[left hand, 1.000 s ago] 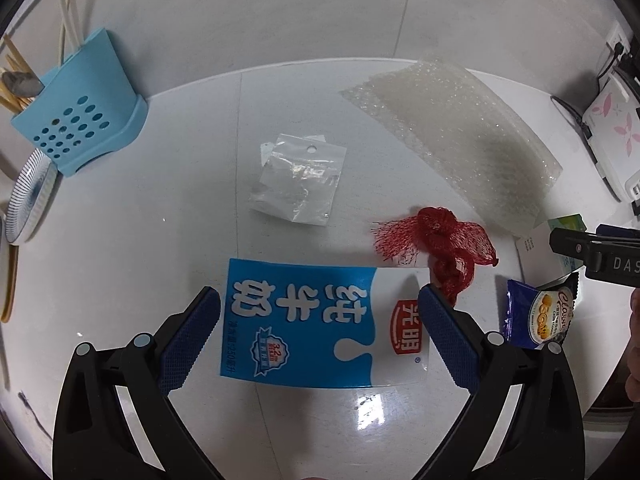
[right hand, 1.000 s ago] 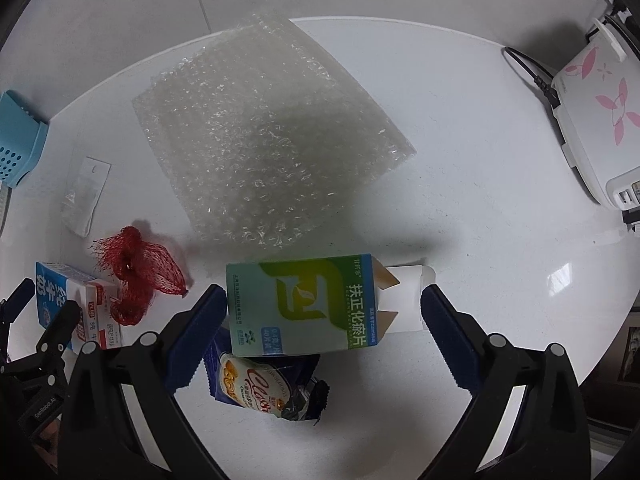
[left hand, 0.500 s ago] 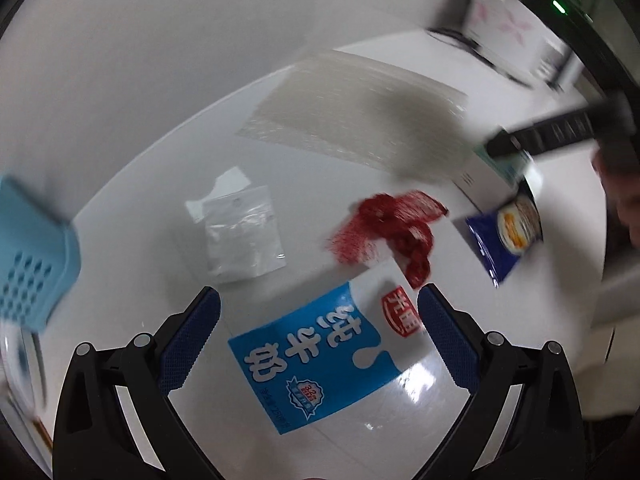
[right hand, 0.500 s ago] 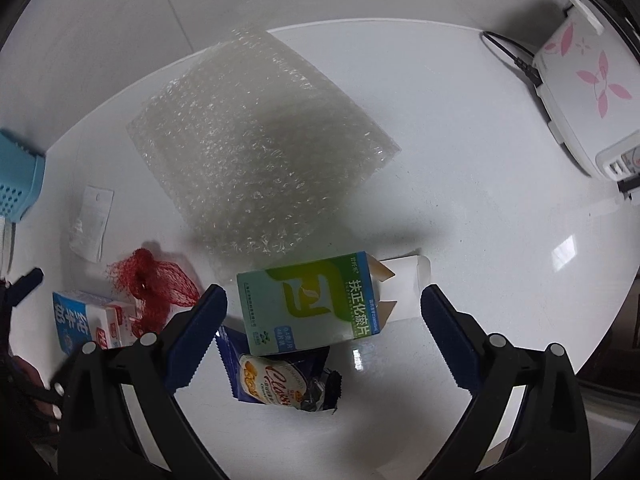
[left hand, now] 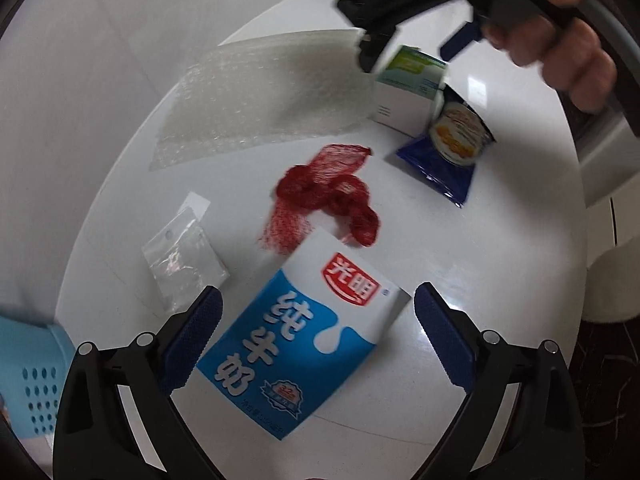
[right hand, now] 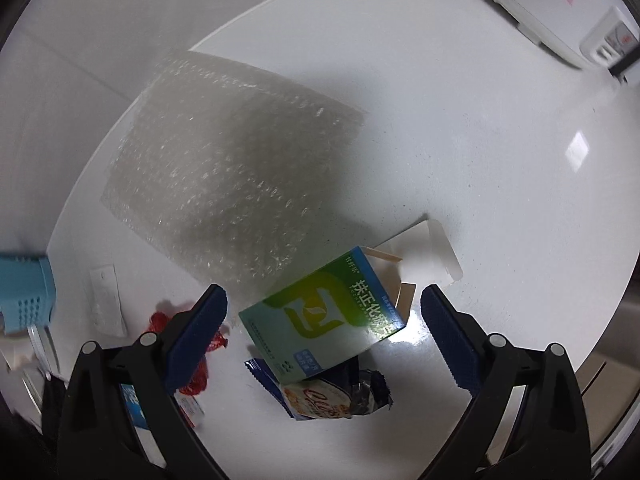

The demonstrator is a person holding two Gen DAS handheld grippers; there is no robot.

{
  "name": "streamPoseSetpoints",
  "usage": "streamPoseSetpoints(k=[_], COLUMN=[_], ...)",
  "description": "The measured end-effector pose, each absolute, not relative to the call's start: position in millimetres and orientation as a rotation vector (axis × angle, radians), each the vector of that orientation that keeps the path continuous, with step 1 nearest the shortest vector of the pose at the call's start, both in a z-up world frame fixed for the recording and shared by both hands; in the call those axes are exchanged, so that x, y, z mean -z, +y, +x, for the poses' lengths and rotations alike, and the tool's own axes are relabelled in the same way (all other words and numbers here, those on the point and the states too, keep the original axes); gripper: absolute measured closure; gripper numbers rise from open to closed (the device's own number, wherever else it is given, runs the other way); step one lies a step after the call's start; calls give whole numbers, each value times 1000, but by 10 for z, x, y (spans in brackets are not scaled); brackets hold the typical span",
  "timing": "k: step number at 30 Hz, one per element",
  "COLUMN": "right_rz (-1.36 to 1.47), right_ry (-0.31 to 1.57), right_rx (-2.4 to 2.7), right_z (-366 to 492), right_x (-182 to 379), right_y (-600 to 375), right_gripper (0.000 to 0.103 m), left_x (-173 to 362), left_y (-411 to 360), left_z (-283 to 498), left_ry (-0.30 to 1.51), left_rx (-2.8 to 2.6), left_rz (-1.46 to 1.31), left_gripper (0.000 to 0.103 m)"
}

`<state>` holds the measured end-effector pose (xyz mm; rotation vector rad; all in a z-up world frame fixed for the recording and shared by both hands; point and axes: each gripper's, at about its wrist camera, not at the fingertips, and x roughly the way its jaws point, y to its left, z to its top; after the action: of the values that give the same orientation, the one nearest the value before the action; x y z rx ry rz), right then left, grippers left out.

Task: Collect trash
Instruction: 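Grasp the milk carton with the left tool while the right tool grasps the green medicine box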

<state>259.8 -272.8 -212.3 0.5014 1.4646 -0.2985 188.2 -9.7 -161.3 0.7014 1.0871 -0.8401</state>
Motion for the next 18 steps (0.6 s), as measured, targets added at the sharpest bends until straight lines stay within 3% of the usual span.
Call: streamPoseSetpoints(k=[9,18], right_rz=[624,686], right_ry=[1523,1524], right_rx=[383,395], right_z=[2681,2671], right_x=[2390,2456], right_y=[-2861,-2980], right_gripper=[10,35], left_x=[1771,1721], left_y=[-169,-177], left_z=[1832,1714], left_ry=[1103,1102], left_rx=[813,759], left_rz=[792,749], left_gripper=[15,27])
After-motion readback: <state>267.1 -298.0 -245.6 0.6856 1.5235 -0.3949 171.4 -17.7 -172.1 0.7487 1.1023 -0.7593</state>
